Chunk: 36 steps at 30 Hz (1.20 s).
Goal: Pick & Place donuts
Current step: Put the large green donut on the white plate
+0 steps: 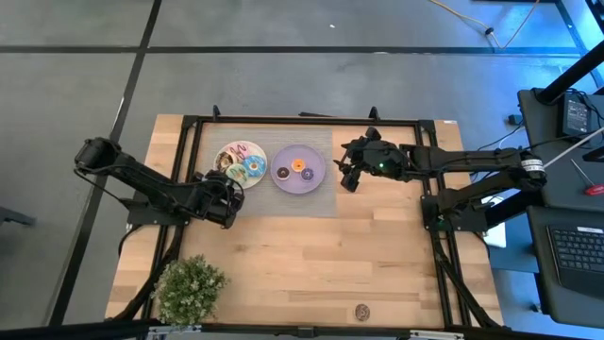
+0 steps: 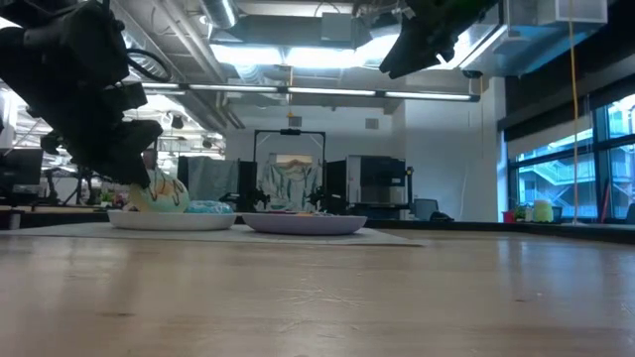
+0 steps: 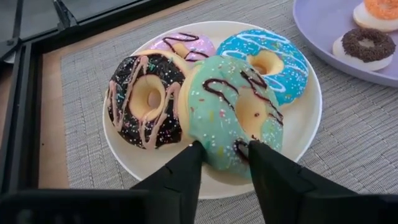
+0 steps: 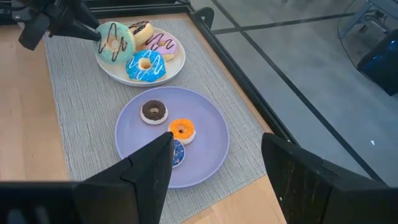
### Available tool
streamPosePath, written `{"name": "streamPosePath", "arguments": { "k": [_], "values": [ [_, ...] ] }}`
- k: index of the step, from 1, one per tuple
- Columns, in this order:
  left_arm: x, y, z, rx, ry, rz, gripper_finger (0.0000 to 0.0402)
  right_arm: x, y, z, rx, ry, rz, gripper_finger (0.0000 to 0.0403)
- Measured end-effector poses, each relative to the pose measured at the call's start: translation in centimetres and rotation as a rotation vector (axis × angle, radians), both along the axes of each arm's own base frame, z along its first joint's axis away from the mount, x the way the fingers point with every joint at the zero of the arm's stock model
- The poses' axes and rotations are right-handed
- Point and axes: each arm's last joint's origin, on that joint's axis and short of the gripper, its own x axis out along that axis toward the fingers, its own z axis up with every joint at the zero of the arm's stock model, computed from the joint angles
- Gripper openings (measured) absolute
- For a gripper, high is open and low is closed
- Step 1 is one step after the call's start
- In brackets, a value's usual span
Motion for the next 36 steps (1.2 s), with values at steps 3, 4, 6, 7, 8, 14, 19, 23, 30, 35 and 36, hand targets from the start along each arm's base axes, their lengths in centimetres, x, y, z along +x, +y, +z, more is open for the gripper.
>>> {"name": "streamPosePath", "arguments": {
  "k": [3, 4, 6, 7, 8, 14, 19, 23, 30, 35, 36],
  "values": [
    [-0.1, 0.0, 0.0, 0.002, 0.01, 0.0, 0.0148, 0.0, 0.0, 0.0, 0.0, 0.0, 0.0, 0.0245],
    [-0.1, 0.0, 0.0, 0.003, 0.011, 0.0, 0.0154, 0.0, 0.0, 0.0, 0.0, 0.0, 0.0, 0.0245],
    [-0.1, 0.0, 0.0, 0.002, 0.011, 0.0, 0.0165, 0.0, 0.0, 0.0, 0.0, 0.0, 0.0, 0.0245],
    [-0.1, 0.0, 0.0, 0.002, 0.011, 0.0, 0.0169, 0.0, 0.0, 0.0, 0.0, 0.0, 0.0, 0.0245],
    [-0.1, 0.0, 0.0, 0.002, 0.011, 0.0, 0.0172, 0.0, 0.0, 0.0, 0.0, 0.0, 0.001, 0.0245],
    [-0.1, 0.0, 0.0, -0.004, 0.028, -0.01, 0.0174, 0.0, 0.0, 0.0, 0.0, 0.0, 0.001, 0.0245],
    [-0.2, 0.0, 0.0, 0.003, 0.038, -0.011, 0.0172, 0.0, 0.0, 0.0, 0.0, 0.001, 0.001, 0.0245],
    [-0.4, 0.1, 0.0, 0.002, 0.033, 0.006, 0.0171, 0.0, 0.0, 0.0, 0.0, 0.0, 0.001, 0.0245],
    [-0.7, 0.2, 0.7, 0.0, -0.028, 0.027, 0.0171, 0.0, 0.0, 0.0, 0.0, 0.001, 0.001, 0.0245],
    [-0.9, 0.4, 1.2, -0.003, -0.057, 0.027, 0.0172, 0.0, 0.0, 0.0, 0.0, 0.001, 0.002, 0.0245],
    [-0.9, 0.5, 1.2, -0.002, -0.053, 0.029, 0.0171, 0.0, 0.0, 0.0, 0.0, 0.001, 0.002, 0.0245]
  ]
}}
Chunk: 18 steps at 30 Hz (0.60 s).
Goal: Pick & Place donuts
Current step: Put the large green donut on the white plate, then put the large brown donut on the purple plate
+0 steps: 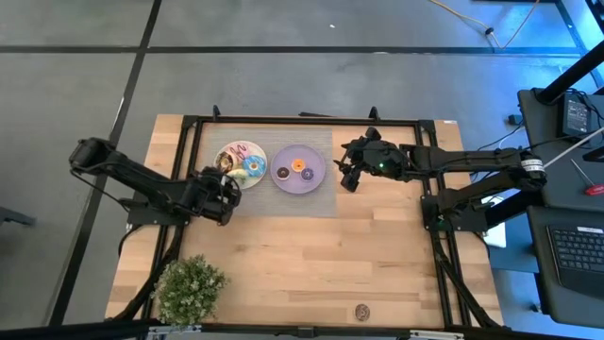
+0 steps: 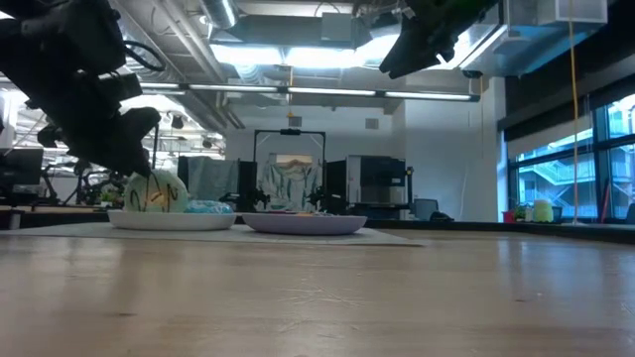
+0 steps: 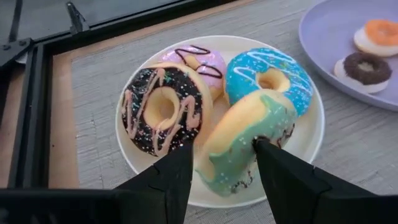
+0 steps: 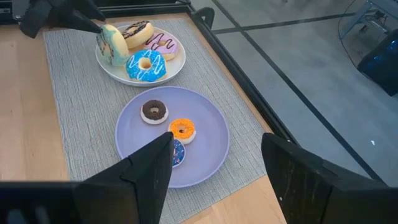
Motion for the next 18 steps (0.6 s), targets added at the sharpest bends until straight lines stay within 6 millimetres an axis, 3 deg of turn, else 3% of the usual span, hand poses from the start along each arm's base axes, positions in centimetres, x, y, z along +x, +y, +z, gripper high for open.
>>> {"name": "streamPosePath", "arguments": {
  "k": [18],
  "values": [
    [0.0, 3.0, -0.1, -0.021, 0.023, 0.196, 0.0173, 0.0, 0.0, 0.0, 0.004, -0.003, -0.002, 0.0245]
  ]
}}
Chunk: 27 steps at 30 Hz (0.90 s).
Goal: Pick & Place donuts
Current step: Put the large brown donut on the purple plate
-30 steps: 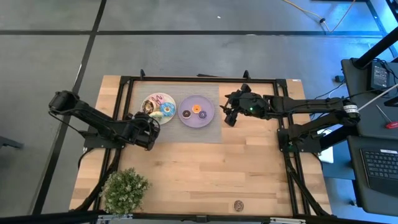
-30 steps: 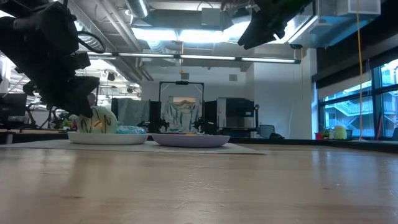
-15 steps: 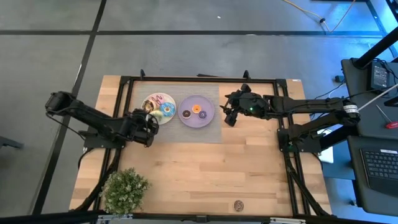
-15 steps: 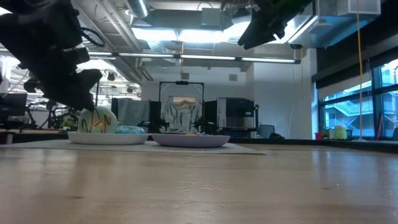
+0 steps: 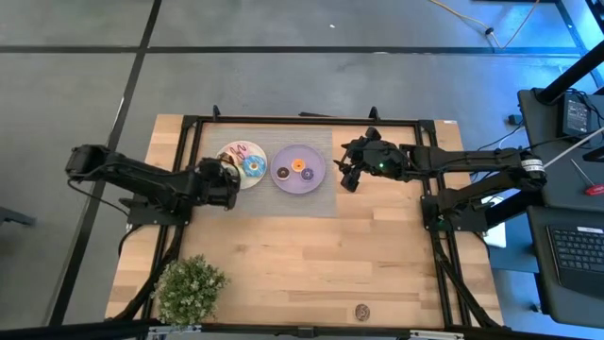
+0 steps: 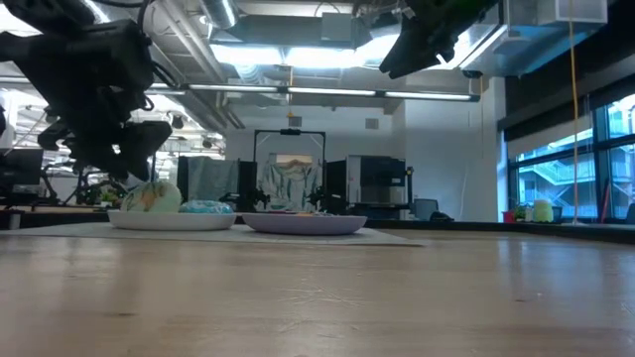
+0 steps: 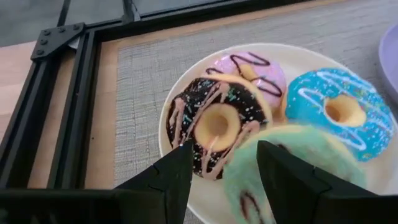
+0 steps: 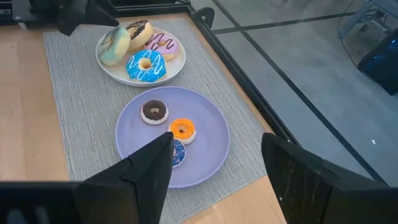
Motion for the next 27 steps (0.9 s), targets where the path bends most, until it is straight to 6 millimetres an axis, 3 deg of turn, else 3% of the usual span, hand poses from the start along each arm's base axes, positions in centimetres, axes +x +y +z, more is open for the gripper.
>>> {"name": "streamPosePath", "arguments": {
  "k": [9, 14, 20, 24, 27],
  "values": [
    [-0.5, 0.1, 1.2, 0.008, -0.058, -0.028, 0.017, 0.0, 0.0, 0.0, -0.001, 0.0, 0.0, 0.0245],
    [-0.4, 0.0, 4.5, 0.091, -0.106, -0.08, 0.017, -0.3, 0.1, 0.0, 0.033, 0.005, 0.011, 0.0245],
    [0.3, -0.6, 9.3, 0.17, -0.238, -0.199, 0.0171, -1.0, 1.3, -0.6, 0.29, 0.085, 0.289, 0.0245],
    [1.1, -1.2, 10.2, 0.091, -0.348, -0.324, 0.0169, -1.0, 2.9, -1.1, 0.392, 0.134, 0.457, 0.0245],
    [2.4, -2.4, 10.6, 0.113, -0.401, -0.474, 0.017, -0.9, 4.8, -1.2, 0.348, 0.164, 0.555, 0.0245]
  ]
}}
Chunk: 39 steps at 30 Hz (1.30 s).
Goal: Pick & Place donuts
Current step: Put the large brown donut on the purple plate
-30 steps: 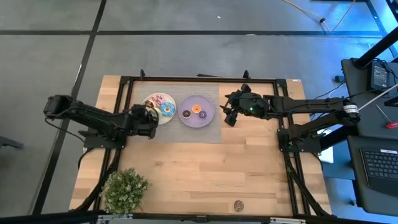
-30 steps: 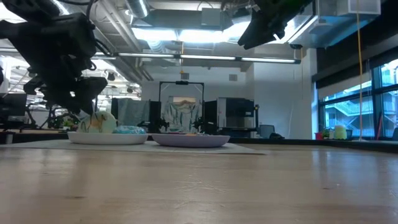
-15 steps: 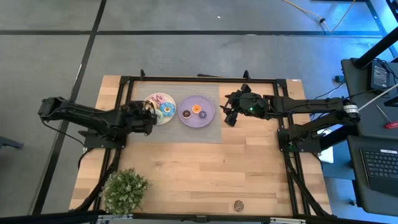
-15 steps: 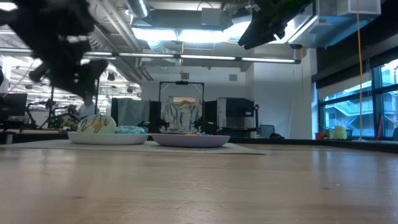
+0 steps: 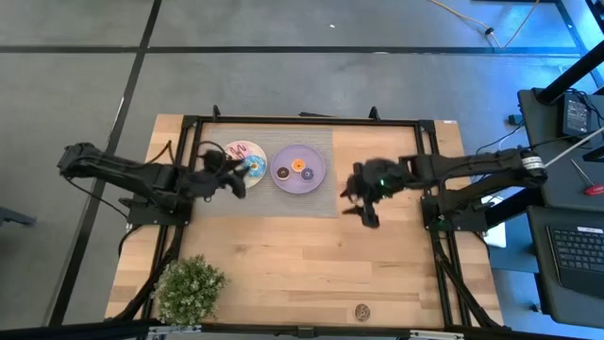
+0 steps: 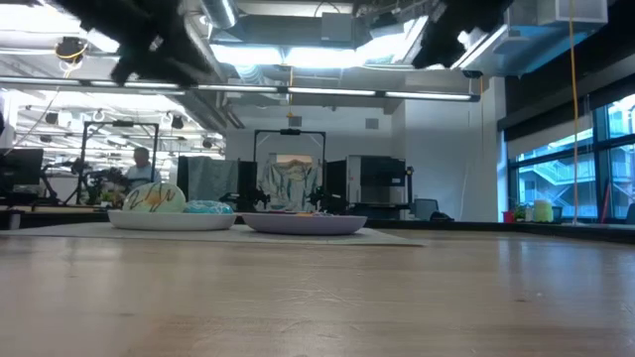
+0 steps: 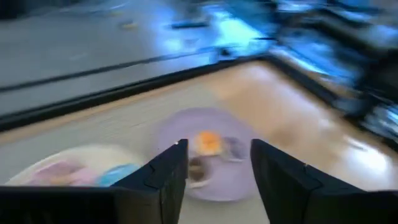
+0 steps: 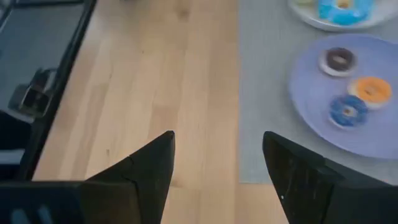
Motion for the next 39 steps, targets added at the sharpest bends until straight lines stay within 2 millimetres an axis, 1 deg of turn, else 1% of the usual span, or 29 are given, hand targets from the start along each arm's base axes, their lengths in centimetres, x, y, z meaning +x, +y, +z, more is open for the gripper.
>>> {"name": "streamPosePath", "arguments": {
  "k": [4, 7, 11, 14, 17, 22, 25, 28, 31, 35, 39],
  "values": [
    [1.8, -2.1, 1.0, 0.092, -0.089, -0.204, 0.017, 0.0, 2.6, -0.4, -0.064, 0.007, -0.013, 0.0245],
    [2.9, -3.6, 1.2, 0.115, -0.145, -0.322, 0.0169, -0.1, 4.4, -0.7, -0.053, 0.019, 0.008, 0.0245],
    [4.0, -5.3, 0.7, 0.103, -0.168, -0.447, 0.0171, 0.0, 7.2, -1.5, -0.016, 0.037, 0.061, 0.0245],
    [4.7, -6.6, 0.0, 0.092, -0.162, -0.516, 0.0169, 0.3, 9.0, -2.1, 0.038, 0.039, 0.016, 0.0245],
    [5.2, -7.7, -0.8, 0.086, -0.15, -0.554, 0.017, 0.6, 10.8, -3.2, 0.069, 0.058, -0.016, 0.0245],
    [5.7, -9.5, -2.0, 0.062, -0.134, -0.607, 0.017, 0.7, 14.5, -6.2, 0.134, 0.169, -0.038, 0.0245],
    [5.6, -10.3, -2.5, 0.026, -0.133, -0.628, 0.0169, 0.1, 16.9, -8.2, 0.175, 0.264, -0.041, 0.0245],
    [5.4, -11.1, -2.9, 0.014, -0.12, -0.652, 0.0171, -0.9, 19.1, -10.0, 0.232, 0.361, -0.081, 0.0244],
    [5.3, -11.4, -2.9, 0.012, -0.124, -0.667, 0.0169, -1.9, 21.1, -11.4, 0.267, 0.408, -0.113, 0.0236],
    [5.2, -11.6, -2.9, 0.015, -0.124, -0.665, 0.017, -2.4, 23.0, -12.9, 0.294, 0.42, -0.114, 0.0218],
    [5.2, -11.6, -2.9, 0.027, -0.119, -0.669, 0.017, -2.3, 23.6, -14.5, 0.283, 0.439, -0.126, 0.02]
  ]
}}
